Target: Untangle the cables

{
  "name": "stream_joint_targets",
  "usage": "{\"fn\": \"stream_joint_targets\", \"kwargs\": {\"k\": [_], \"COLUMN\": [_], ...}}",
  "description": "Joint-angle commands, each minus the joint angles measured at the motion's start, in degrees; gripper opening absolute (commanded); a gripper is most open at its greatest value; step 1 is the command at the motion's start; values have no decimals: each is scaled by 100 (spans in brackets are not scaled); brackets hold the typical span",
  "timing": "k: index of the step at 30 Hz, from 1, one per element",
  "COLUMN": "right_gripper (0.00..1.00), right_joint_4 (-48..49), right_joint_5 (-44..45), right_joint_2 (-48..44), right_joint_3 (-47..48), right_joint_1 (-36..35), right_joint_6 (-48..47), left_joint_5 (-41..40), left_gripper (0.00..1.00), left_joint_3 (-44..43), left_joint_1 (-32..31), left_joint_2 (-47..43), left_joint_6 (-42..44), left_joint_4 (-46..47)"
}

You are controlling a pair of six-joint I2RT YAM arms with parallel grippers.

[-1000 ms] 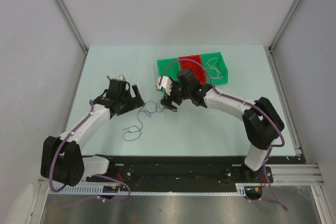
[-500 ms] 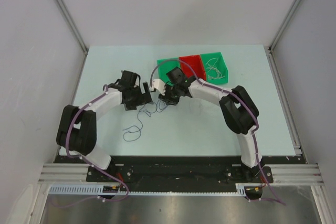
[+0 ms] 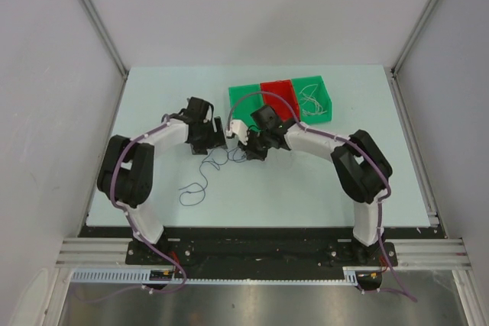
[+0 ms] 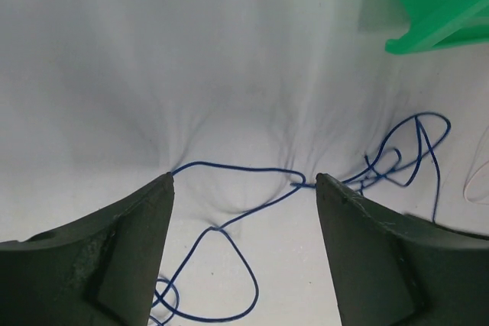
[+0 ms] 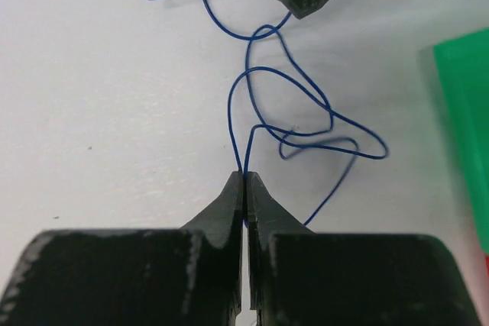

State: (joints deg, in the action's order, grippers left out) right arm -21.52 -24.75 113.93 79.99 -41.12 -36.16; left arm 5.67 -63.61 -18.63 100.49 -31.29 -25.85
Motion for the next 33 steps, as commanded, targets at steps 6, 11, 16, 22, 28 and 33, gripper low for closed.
{"fn": "stream_joint_targets", "kwargs": {"k": [6, 11, 16, 22, 28, 33], "right_gripper": [0, 0, 0, 0, 0, 0], "right_joint_4": [1562, 1896, 1950, 1651, 1896, 2950], "right_joint_5": [830, 1227, 1850, 2063, 1273, 429], "right_joint_2": [-2231, -3340, -4280, -5221, -5311, -4601], "right_joint_3": [-1133, -1608, -1994, -2346, -2409, -2322], "right_joint_1": [166, 596, 1088, 2099, 2372, 2110], "right_joint_6": [1943, 2806, 3369, 3747, 3722, 4056], "left_joint_5": [-321, -312, -663, -1455, -1218, -823], "left_gripper": [64, 25, 0, 0, 0, 0], "left_joint_3": [-389, -318, -160, 357, 263, -115], "left_joint_1": [-395, -448, -483, -326, -272, -290], "left_joint_2": [410, 454, 86, -1109, -2513, -3350], "left_joint_6": [61, 53, 18, -123, -114, -44], "left_joint_4": [53, 53, 53, 53, 62, 71]}}
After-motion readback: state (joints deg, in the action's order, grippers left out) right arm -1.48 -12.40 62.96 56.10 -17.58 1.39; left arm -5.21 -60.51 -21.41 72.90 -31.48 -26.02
